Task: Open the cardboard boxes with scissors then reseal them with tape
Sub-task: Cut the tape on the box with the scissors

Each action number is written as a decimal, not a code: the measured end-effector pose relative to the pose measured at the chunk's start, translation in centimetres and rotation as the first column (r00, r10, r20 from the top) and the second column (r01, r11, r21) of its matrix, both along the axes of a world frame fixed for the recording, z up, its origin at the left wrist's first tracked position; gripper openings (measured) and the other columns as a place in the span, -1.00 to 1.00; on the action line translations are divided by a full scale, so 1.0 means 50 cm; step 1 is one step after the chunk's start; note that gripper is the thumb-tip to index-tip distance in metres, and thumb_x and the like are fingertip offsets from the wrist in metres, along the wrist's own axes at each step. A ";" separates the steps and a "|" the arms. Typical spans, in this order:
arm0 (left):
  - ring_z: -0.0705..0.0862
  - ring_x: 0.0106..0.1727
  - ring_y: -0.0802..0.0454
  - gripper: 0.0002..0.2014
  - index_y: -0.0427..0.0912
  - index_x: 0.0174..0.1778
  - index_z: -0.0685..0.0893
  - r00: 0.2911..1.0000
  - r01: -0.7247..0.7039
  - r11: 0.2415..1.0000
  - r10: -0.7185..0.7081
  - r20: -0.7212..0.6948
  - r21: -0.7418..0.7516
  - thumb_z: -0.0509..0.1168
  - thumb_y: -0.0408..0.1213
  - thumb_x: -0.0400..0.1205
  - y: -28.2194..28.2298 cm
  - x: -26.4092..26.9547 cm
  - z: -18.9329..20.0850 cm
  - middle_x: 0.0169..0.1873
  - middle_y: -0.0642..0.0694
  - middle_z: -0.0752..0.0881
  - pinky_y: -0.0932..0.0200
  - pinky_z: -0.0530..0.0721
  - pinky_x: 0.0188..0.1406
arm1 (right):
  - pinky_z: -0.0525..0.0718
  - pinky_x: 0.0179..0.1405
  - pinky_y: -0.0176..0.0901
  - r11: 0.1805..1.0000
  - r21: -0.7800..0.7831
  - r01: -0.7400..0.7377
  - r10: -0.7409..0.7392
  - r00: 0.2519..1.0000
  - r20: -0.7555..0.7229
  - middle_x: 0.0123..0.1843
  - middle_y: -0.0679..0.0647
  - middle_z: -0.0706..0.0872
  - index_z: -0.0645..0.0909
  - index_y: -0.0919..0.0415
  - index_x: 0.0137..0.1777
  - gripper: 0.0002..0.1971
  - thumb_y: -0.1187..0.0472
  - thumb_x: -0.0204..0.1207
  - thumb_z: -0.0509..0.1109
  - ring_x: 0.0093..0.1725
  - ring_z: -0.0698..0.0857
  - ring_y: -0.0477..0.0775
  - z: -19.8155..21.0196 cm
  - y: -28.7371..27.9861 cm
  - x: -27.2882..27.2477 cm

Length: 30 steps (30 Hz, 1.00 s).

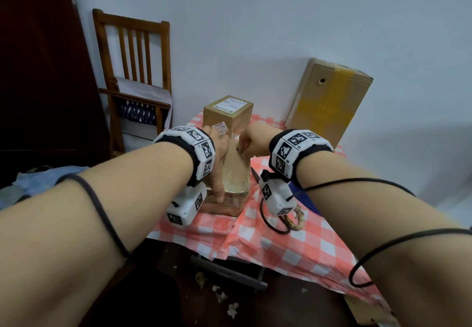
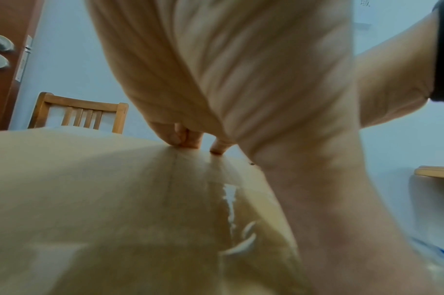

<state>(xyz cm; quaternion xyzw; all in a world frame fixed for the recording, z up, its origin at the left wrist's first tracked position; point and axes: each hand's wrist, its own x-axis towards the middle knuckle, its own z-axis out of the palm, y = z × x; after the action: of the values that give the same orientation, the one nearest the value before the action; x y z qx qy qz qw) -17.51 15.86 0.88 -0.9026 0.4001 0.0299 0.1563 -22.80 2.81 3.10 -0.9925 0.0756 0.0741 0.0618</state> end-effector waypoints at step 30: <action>0.32 0.34 -0.23 0.46 -0.13 0.55 0.08 0.999 0.034 0.999 -0.034 -0.002 -0.026 0.54 0.43 -0.22 0.000 -0.029 -0.003 0.29 -0.26 0.30 -0.24 0.51 0.33 | 0.37 -0.76 -0.40 0.614 0.709 0.347 -0.618 0.770 0.158 -0.82 -0.05 0.44 0.55 0.29 -0.53 -0.71 0.38 0.37 0.51 -0.82 0.36 -0.16 -0.055 0.024 -0.043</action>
<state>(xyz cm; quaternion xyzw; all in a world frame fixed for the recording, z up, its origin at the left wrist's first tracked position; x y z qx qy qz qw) -18.95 15.85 0.73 -0.8975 0.4159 0.0231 0.1448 -24.94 4.02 0.34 -0.8423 0.3017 -0.1225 0.4296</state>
